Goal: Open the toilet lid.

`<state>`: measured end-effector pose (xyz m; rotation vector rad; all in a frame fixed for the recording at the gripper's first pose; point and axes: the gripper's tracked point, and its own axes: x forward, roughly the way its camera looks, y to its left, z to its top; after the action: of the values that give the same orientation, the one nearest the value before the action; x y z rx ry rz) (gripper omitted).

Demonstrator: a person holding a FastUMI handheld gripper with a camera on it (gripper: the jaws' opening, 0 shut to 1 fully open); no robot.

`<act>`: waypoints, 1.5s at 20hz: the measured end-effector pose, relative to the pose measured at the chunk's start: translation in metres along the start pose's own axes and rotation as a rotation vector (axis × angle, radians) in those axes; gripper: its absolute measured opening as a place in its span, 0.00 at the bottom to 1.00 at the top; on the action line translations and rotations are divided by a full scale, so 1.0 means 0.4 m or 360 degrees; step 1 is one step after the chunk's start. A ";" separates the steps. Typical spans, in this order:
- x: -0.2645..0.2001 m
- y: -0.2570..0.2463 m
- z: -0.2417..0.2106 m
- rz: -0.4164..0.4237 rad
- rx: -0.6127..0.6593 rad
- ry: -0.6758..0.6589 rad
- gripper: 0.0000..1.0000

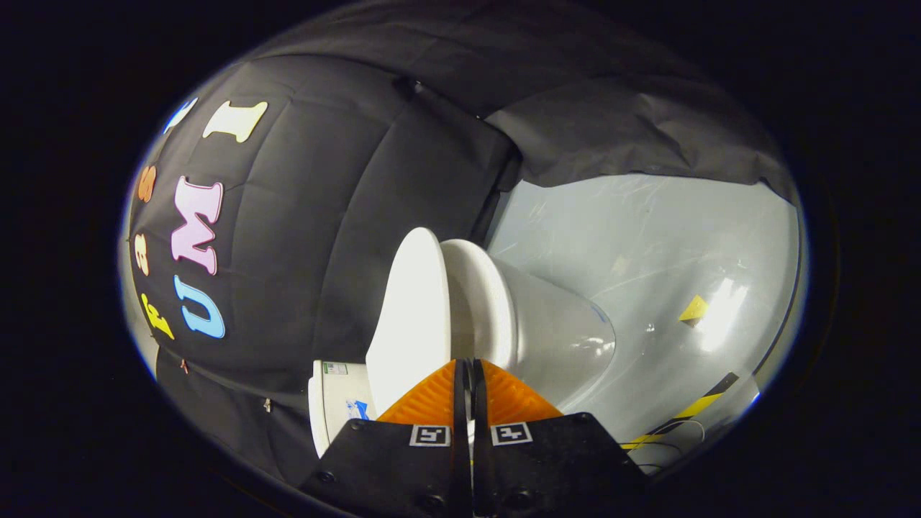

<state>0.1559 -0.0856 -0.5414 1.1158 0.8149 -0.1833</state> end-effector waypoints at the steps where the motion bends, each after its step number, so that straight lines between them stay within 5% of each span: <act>1: -0.009 0.020 0.001 0.0000 -0.0037 -0.0009 0.06; 30: -0.256 0.695 -0.203 -0.0051 -0.0877 -0.0314 0.07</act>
<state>0.1874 0.0845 -0.2874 0.5558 0.6511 -0.0845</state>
